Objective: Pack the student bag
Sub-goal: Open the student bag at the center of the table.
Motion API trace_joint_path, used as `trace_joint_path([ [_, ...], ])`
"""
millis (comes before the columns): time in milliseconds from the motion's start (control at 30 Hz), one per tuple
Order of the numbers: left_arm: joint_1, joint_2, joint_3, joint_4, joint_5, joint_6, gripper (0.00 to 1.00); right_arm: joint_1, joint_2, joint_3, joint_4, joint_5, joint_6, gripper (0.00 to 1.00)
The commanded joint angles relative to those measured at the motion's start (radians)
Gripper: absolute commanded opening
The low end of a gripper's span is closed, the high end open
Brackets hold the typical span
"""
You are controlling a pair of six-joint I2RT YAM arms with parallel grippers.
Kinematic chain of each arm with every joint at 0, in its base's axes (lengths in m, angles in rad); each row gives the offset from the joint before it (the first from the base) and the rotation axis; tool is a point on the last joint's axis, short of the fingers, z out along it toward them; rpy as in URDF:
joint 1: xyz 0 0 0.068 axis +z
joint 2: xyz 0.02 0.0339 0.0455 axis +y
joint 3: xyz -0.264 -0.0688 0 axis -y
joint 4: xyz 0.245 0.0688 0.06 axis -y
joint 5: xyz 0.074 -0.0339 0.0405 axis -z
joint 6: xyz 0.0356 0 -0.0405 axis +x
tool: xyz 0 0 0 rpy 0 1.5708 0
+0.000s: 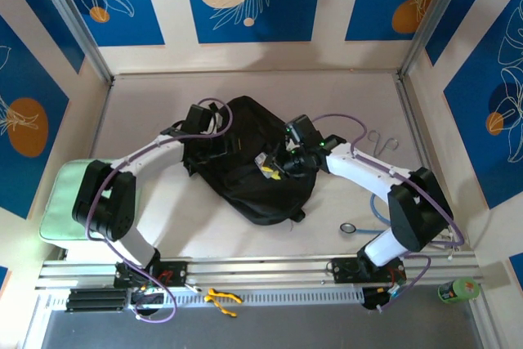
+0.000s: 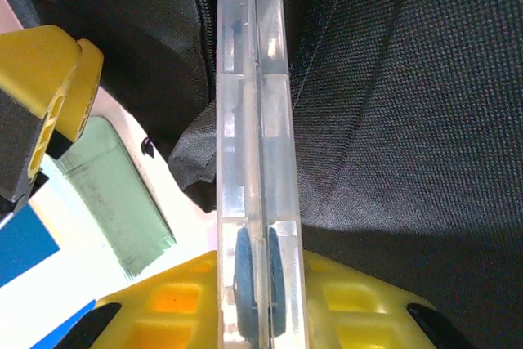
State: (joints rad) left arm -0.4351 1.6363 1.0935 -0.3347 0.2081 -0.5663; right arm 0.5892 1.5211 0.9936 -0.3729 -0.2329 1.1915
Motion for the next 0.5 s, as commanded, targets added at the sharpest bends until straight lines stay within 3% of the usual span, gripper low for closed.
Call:
trace_joint_path([
  [0,-0.042,0.017,0.074,-0.104,-0.076,0.028,0.67,-0.013,0.053,-0.055,-0.118,0.009,0.0,0.14],
  [167,-0.115,0.056,0.188,-0.249,-0.233,0.057,0.65,-0.015,0.07,-0.072,-0.1,0.012,-0.005,0.13],
  [333,-0.143,0.081,0.213,-0.227,-0.223,-0.019,0.6,-0.024,0.064,-0.09,-0.096,0.019,-0.011,0.12],
  [467,-0.201,0.142,0.277,-0.262,-0.223,0.009,0.59,-0.031,0.055,-0.114,-0.077,0.022,-0.016,0.12],
])
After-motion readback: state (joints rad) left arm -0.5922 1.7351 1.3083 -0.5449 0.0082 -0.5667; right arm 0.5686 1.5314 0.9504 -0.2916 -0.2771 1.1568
